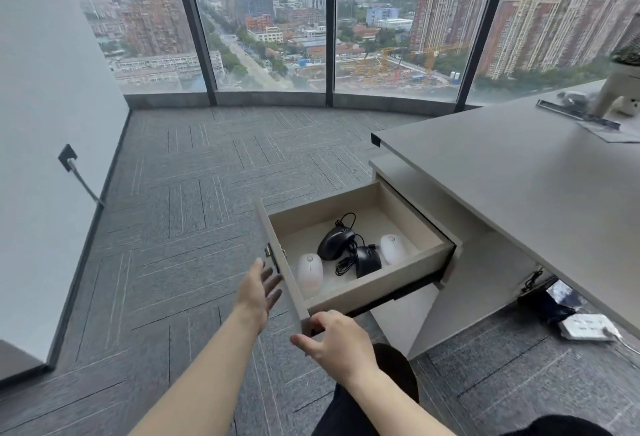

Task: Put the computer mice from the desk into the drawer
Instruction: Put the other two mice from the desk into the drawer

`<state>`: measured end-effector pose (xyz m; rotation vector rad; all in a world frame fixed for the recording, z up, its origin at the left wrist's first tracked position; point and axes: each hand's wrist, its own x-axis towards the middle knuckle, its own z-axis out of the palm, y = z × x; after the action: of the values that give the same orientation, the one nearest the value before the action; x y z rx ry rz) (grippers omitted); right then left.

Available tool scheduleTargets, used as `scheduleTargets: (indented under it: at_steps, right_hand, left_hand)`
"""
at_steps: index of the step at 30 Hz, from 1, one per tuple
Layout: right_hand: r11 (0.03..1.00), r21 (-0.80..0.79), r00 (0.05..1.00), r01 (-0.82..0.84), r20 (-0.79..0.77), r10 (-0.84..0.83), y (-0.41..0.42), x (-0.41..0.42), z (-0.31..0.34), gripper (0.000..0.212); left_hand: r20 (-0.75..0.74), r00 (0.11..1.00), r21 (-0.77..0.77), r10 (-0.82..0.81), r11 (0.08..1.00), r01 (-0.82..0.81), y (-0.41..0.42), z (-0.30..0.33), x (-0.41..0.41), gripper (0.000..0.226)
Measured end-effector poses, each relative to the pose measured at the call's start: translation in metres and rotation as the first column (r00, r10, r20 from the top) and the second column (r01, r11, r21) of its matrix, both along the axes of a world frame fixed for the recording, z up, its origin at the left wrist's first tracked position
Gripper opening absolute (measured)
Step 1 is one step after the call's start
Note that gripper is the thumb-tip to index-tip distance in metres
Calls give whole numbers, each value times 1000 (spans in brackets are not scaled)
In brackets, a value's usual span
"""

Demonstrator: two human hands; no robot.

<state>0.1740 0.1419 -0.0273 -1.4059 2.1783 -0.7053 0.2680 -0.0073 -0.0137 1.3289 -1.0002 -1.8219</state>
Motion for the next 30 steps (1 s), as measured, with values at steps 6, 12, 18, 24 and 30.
scheduleTargets:
  at_steps: [6,12,18,24,30]
  right_hand:
    - [997,-29,995,67,-76,-69,-8,-1,2,37]
    - [981,-7,981,192,-38,-192,-3,-31,-4,30]
    - [936,33,936,352,-12,-351,6,-85,-5,30]
    - [841,11,822,540,206,-531,19,-129,-6,27]
    - [694,19,671,720,234,-703,27,-169,-11,60]
  left_hand:
    - [-122,983,4,-139,990,141,5,-7,-9,50]
    - [-122,960,6,-253,967,255,2,-13,-47,58]
    - [-144,950,10,-277,959,282,14,-12,-115,49]
    - [-140,953,34,-270,960,277,21,-14,-174,50]
    - [-157,932,65,-327,938,340,25,-14,-226,52]
